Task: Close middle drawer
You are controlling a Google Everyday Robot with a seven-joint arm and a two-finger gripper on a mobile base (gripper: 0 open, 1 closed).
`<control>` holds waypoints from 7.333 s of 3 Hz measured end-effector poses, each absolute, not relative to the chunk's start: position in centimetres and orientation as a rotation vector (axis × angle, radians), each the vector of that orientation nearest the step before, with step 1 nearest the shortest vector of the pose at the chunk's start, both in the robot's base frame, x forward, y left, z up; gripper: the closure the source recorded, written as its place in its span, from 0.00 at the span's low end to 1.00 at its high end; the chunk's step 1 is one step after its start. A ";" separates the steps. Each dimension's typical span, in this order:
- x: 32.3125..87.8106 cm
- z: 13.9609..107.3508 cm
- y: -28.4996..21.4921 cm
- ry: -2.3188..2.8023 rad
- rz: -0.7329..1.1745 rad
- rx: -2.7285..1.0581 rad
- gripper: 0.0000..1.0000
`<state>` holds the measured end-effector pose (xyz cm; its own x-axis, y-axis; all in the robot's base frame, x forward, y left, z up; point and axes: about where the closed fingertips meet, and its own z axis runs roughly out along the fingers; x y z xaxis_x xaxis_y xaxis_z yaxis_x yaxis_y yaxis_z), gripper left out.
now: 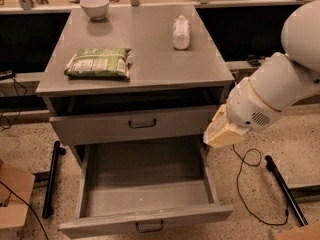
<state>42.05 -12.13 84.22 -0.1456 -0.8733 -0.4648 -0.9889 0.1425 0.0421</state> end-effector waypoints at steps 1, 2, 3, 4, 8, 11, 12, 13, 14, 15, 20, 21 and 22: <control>41.8 82.2 -11.2 2.104 0.530 -1.850 1.00; 40.9 78.9 -10.3 2.091 0.613 -1.895 1.00; 39.6 74.8 -10.6 2.128 0.726 -1.876 1.00; 37.8 69.3 -11.1 2.207 0.795 -1.827 1.00; 33.9 53.9 -10.1 2.453 1.006 -1.679 1.00; 35.2 43.8 -8.2 2.467 1.036 -1.686 1.00; 36.5 42.0 -8.4 2.470 1.046 -1.636 1.00; 36.9 41.8 -8.4 2.466 1.044 -1.629 1.00; 36.8 42.0 -8.4 2.466 1.044 -1.628 1.00; 38.3 42.4 -8.1 2.430 1.026 -1.623 1.00; 42.4 42.2 -5.8 2.321 0.913 -1.654 1.00; 44.2 42.4 -5.5 2.294 0.883 -1.659 1.00; 45.1 42.5 -5.4 2.277 0.867 -1.667 1.00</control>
Offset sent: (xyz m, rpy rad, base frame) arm -0.0248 0.0256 -0.0990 0.0328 0.1731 0.1346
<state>45.13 -5.38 42.47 -0.3505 -0.8079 -0.4737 -0.9184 0.1972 0.3431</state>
